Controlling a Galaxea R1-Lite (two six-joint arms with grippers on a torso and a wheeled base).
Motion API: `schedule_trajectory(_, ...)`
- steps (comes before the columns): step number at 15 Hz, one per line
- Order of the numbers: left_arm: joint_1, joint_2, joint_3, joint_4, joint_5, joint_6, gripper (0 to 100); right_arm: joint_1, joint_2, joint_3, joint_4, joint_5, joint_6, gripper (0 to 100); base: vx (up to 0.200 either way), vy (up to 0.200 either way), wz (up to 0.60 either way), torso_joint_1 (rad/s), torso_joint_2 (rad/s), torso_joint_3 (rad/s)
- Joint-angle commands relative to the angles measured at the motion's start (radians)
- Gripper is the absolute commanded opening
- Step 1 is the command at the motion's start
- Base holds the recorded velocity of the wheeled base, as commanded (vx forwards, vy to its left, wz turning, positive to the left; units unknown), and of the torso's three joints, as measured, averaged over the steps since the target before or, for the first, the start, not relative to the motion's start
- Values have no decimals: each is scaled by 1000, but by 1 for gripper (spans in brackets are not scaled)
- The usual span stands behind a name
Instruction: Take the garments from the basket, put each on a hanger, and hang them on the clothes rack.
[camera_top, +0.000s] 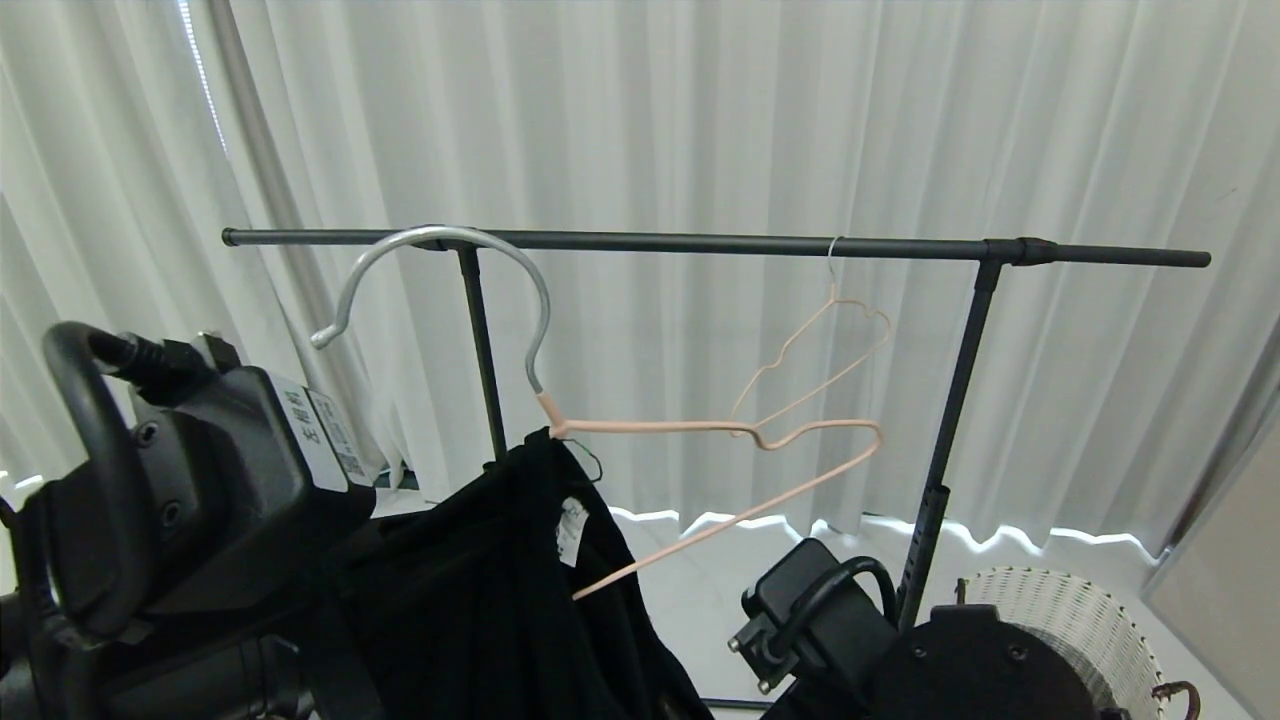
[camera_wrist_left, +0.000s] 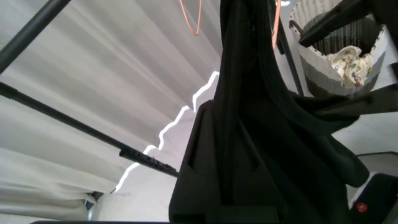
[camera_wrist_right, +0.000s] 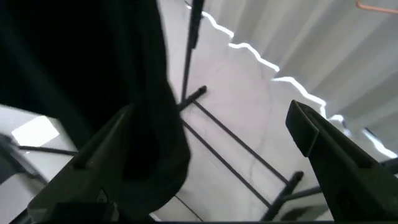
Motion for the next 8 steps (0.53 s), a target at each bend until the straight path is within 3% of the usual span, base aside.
schedule_trajectory(1,0,1,0,-1,1,0,0,-8,32,12,-2,-4,-1,100,0,0,0,0,0,0)
schedule_trajectory(2,2,0,2,-1,1,-3,0,-12,30,39,-2,-16,-3,100,0,0,0,0,0,0)
schedule_trajectory(5,17,-12,33,-1,2,-5,0,-63,20,124,-2,-149,-3,100,0,0,0,0,0,0)
schedule_trajectory(6,18,-32,68,-1,2,-5,0,-121,3,157,-2,-209,-7,100,0,0,0,0,0,0)
schedule_trajectory(8,18,-65,129,-1,2,-3,0,-219,-28,164,-2,-247,-26,100,0,0,0,0,0,0)
